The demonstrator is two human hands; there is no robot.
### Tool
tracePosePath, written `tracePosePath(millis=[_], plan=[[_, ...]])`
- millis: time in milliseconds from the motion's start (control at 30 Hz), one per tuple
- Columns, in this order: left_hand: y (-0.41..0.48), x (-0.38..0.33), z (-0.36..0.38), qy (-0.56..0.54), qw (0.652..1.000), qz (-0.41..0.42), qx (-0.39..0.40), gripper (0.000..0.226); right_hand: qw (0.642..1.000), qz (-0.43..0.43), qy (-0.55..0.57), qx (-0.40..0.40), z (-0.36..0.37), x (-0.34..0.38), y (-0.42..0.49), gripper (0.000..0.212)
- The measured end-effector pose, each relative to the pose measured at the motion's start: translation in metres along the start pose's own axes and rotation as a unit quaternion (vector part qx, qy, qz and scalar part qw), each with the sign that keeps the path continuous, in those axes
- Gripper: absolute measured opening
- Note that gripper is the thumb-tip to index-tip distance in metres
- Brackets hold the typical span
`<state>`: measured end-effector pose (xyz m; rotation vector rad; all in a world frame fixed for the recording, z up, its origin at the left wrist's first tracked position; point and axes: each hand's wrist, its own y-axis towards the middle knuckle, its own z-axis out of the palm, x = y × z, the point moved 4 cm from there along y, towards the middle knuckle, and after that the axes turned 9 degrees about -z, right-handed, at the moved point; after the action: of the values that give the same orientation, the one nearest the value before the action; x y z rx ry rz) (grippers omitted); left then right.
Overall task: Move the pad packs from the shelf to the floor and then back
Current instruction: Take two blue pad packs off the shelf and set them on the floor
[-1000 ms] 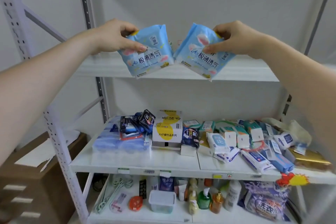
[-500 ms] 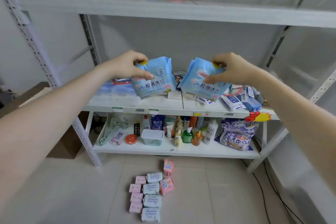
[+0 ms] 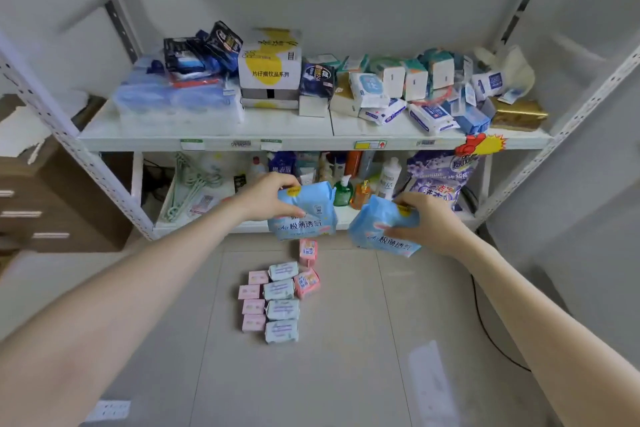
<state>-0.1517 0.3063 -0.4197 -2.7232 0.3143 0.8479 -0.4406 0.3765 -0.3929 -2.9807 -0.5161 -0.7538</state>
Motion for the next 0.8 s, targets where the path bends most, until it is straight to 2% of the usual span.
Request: tracePosePath(millis=[367, 500, 567, 800], plan=[[0.078, 0.057, 0.144, -0.016, 0.997, -0.038, 0.067, 0.036, 0.995, 0.076, 0.021, 0.066, 0.143, -0.117, -0.024, 0.036], [0.121, 0.09, 0.199, -0.03, 0.995, -0.054, 0.081, 0.028, 0.991, 0.093, 0.036, 0.089, 0.209, -0.158, -0.019, 0.036], [0.143, 0.109, 0.227, -0.037, 0.994, -0.059, 0.088, 0.038, 0.988, 0.11, 0.04, 0.101, 0.241, -0.176, -0.014, 0.036], [0.226, 0.178, 0.321, -0.03, 0.987, -0.066, 0.144, 0.035, 0.982, 0.143, 0.045, 0.116, 0.351, -0.251, 0.014, 0.038]])
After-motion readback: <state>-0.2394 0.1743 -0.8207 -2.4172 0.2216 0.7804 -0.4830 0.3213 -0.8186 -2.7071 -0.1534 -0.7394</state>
